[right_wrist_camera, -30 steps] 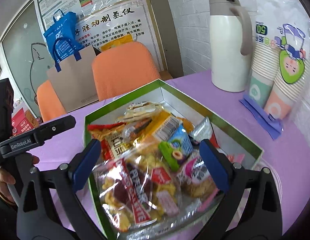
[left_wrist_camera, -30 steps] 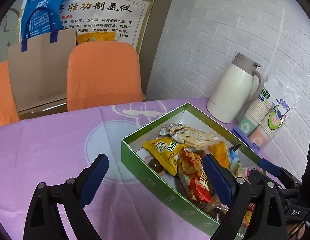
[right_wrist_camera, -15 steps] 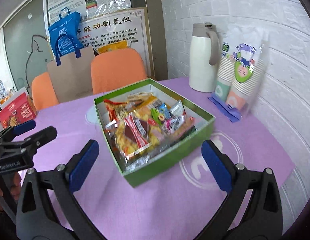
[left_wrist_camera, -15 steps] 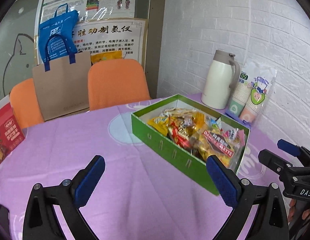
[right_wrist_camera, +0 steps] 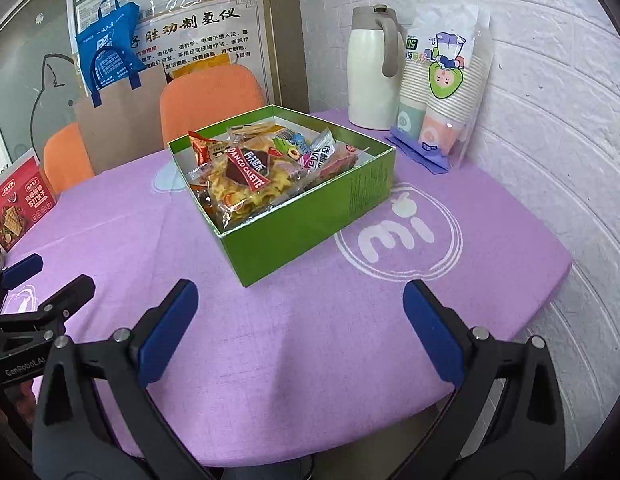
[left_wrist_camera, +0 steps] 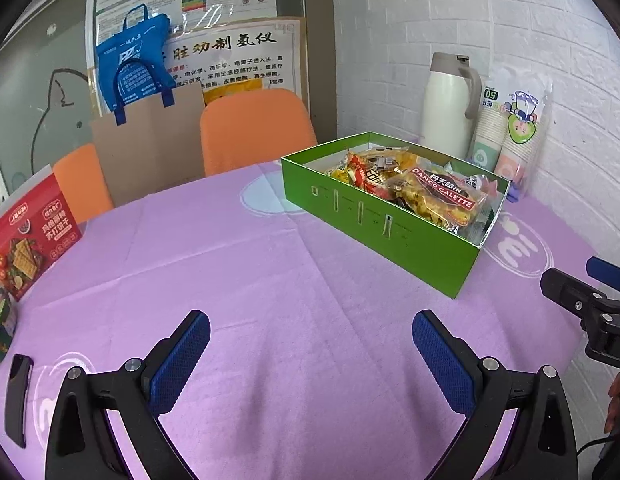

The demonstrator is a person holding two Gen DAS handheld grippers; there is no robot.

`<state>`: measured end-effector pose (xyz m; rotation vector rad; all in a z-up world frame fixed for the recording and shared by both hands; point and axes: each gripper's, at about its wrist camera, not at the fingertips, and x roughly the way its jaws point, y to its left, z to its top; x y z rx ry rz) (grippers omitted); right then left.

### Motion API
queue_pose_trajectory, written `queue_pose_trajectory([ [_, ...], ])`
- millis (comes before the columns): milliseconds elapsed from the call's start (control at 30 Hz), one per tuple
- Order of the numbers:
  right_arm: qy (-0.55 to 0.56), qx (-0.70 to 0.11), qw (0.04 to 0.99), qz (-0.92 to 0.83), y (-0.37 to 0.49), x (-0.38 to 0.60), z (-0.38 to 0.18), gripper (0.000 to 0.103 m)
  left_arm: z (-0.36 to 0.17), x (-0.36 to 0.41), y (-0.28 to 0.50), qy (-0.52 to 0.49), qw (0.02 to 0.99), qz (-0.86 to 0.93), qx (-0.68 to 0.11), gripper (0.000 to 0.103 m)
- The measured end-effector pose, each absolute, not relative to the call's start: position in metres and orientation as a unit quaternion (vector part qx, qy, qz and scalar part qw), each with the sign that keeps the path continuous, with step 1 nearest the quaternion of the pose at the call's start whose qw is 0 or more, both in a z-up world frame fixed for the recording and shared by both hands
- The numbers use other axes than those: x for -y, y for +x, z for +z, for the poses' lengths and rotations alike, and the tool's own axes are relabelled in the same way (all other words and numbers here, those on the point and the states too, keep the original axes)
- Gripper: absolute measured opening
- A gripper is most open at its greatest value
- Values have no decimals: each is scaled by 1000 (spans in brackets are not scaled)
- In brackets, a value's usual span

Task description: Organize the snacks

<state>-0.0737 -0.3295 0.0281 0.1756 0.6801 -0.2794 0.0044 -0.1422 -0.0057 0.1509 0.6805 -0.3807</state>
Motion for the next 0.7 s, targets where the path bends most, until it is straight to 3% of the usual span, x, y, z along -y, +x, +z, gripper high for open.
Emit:
queue_pose_trajectory([
  [700, 73, -349, 926, -126, -63, 313, 15, 102, -13, 121, 12, 49, 928, -152, -335, 103],
])
